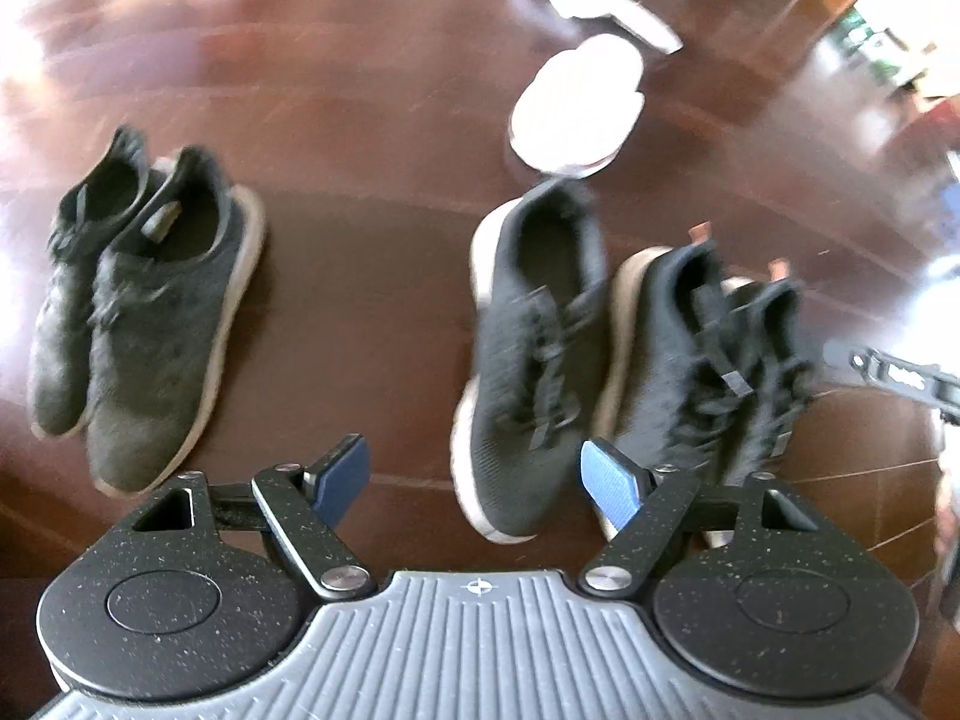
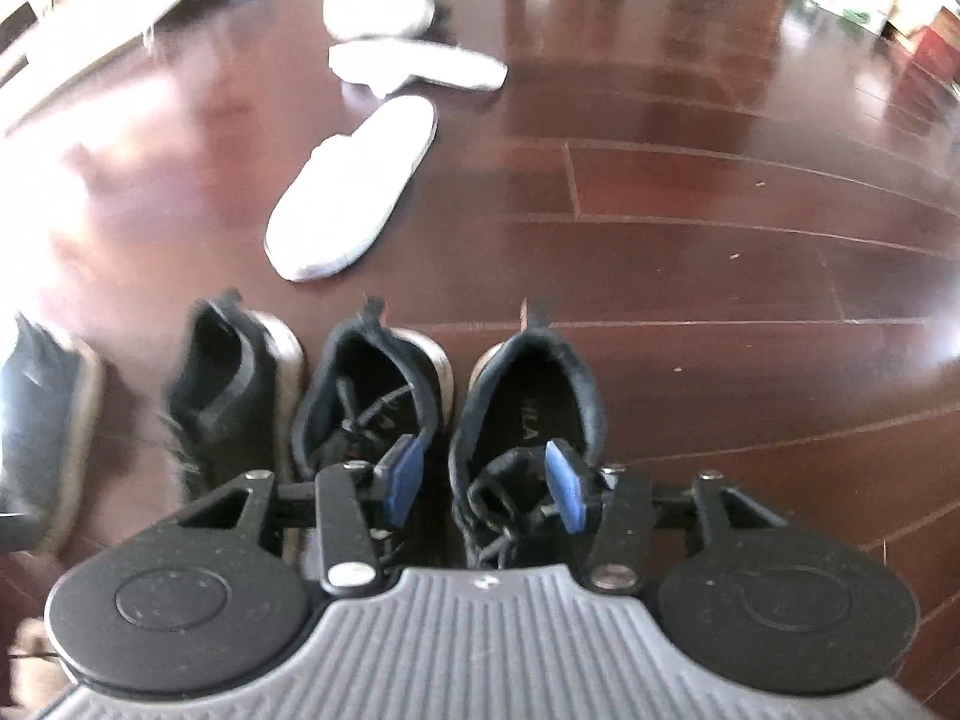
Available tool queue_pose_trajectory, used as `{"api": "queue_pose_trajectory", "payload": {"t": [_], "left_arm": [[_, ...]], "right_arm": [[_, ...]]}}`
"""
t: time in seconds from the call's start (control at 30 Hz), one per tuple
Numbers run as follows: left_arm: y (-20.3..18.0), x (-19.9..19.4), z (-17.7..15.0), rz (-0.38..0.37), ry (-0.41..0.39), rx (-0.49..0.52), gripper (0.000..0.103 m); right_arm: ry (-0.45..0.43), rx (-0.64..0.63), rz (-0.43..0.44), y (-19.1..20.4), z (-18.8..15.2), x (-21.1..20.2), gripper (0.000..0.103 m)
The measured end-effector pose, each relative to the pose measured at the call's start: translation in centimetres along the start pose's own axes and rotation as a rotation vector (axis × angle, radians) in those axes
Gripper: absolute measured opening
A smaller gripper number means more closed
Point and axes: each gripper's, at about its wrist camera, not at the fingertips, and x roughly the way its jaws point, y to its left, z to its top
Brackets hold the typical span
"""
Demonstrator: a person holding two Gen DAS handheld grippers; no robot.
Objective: Organize scattered shoes
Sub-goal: 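Move the left tool to the white terry slipper and grasp its heel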
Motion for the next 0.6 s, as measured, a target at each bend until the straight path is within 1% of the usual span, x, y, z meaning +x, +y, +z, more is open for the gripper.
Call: {"api": "queue_pose_trajectory", "payload": {"t": [0.03,0.07,0.1,0.17,0.2,0.27,0.33,0.37,0.43,0.47,0.5,0.53,0.6], "left_arm": [[-0.4,-0.4,0.0,-0.003,-0.014,-0.003,0.082],[-0.8,-0.7,0.0,-0.006,-0.028,-0.007,0.081],[-1.4,-1.2,0.0,-0.002,-0.027,-0.029,0.079],[-2.2,-2.1,0.6,0.018,0.001,-0.103,0.078],[-2.7,-2.4,1.2,0.012,0.005,-0.12,0.078],[-4.6,-3.0,3.9,-0.026,-0.031,-0.102,0.079],[-5.9,-2.5,6.8,-0.021,-0.092,-0.064,0.082],[-6.3,-1.9,8.1,-0.02,-0.113,-0.048,0.082],[-7.0,0.9,11.6,-0.027,-0.133,-0.015,0.08],[-7.3,3.0,13.5,-0.022,-0.137,0.004,0.078],[-7.4,6.3,16.0,-0.022,-0.132,0.034,0.073],[-7.4,8.7,17.8,-0.02,-0.123,0.062,0.071],[-7.5,12.2,20.1,0.007,-0.103,0.109,0.07]], "right_arm": [[-0.014,0.021,0.01,-0.3,0.1,-1.1,0.053],[-0.036,0.066,0.03,-1.1,-0.1,-3.8,0.056],[-0.041,0.099,0.052,-1.5,-0.2,-5.4,0.056],[-0.052,0.157,0.086,-1.9,-0.4,-8.0,0.057],[-0.05,0.177,0.103,-1.9,-0.4,-8.9,0.057],[-0.055,0.199,0.135,-1.6,-0.1,-10.2,0.057],[-0.066,0.205,0.163,-1.1,0.3,-10.9,0.058],[-0.071,0.195,0.166,-0.9,0.3,-10.6,0.058],[-0.077,0.181,0.17,-0.4,0.4,-9.7,0.058],[-0.073,0.199,0.165,-0.1,0.2,-8.5,0.058],[-0.069,0.216,0.161,0.2,0.1,-7.4,0.058],[-0.065,0.234,0.156,0.5,-0.1,-6.2,0.058],[-0.057,0.269,0.147,1.0,-0.5,-3.9,0.058]]}}
